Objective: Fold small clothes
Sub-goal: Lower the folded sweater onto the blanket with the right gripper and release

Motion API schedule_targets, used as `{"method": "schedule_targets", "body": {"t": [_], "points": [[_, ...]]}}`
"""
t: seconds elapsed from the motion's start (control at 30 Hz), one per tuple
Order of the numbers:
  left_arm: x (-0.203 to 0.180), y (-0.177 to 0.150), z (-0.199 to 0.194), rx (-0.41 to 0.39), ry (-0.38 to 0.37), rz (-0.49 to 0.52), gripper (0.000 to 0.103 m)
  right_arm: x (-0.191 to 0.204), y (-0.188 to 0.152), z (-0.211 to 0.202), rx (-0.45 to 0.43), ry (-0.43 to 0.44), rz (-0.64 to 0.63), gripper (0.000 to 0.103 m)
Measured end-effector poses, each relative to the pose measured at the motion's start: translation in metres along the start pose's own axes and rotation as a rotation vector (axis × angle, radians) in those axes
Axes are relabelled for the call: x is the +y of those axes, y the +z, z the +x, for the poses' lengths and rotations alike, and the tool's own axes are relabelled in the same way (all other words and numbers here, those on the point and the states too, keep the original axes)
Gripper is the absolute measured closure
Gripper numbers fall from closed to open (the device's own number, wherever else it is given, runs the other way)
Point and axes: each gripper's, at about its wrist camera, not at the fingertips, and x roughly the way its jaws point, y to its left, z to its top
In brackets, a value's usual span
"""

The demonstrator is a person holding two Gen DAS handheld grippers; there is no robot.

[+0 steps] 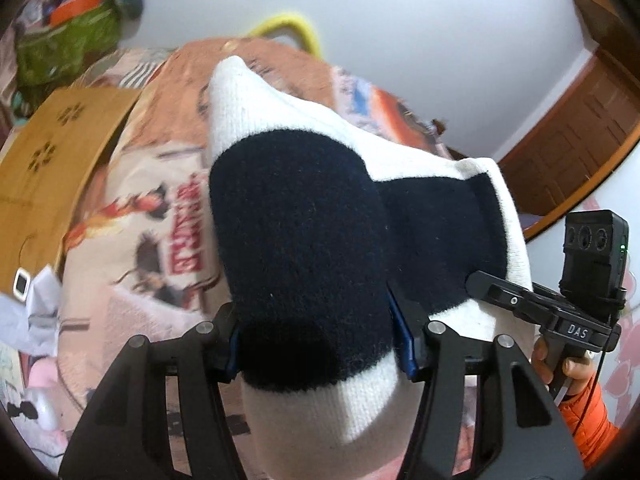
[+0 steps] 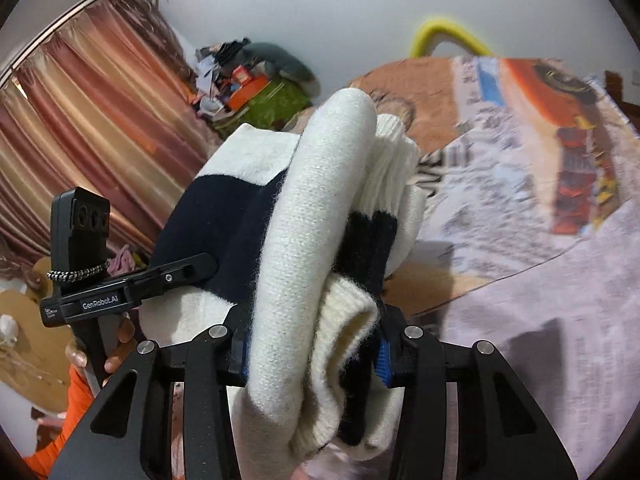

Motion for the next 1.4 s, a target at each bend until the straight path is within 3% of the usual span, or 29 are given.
{"method": "schedule_targets", "body": {"t": [0.2, 0.27, 0.37, 0.47, 0.67, 0.77, 0.93, 1.03, 1.17, 1.27, 1.4], "points": [[0.048, -0.020, 0.041, 0.087, 0.049, -0.047, 0.042, -0.006, -0.013, 0.062, 0.113, -0.028, 0.028, 0.063], [0.061, -0.026, 0.056, 0.105, 0.055, -0.081, 0.034, -0.009, -0.014, 0.079, 0.152, -0.067, 0.020, 0.062], [0.076, -0.034, 0.060, 0.073, 0.019, -0.139, 0.023, -0.016, -0.013, 0.088, 0.171, -0.095, -0.003, 0.056], [0.076, -0.036, 0.049, 0.036, 0.059, -0.113, 0.022, -0.015, -0.009, 0.081, 0.178, -0.118, -0.021, 0.049], [0.058, -0.022, 0.006, -0.076, 0.241, -0.002, 0.022, 0.019, 0.001, 0.039, 0.035, -0.233, -0.191, 0.049], [0.049, -0.014, -0.012, -0.145, 0.250, 0.015, 0.022, 0.042, 0.011, 0.026, -0.033, -0.216, -0.260, 0.049], [0.026, -0.014, -0.013, -0.220, 0.367, 0.083, 0.022, 0.067, 0.015, 0.049, -0.027, -0.199, -0.362, 0.049], [0.021, -0.020, 0.005, -0.174, 0.378, 0.116, 0.022, 0.066, 0.006, 0.077, 0.031, -0.207, -0.385, 0.049], [0.027, -0.038, 0.049, -0.035, 0.399, 0.146, 0.018, 0.040, -0.014, 0.108, 0.129, -0.269, -0.371, 0.049], [0.037, -0.053, 0.056, -0.045, 0.378, 0.108, 0.006, 0.032, -0.030, 0.104, 0.120, -0.266, -0.393, 0.048], [0.048, -0.059, 0.052, -0.033, 0.328, 0.027, 0.005, 0.038, -0.042, 0.091, 0.098, -0.292, -0.431, 0.048]]}}
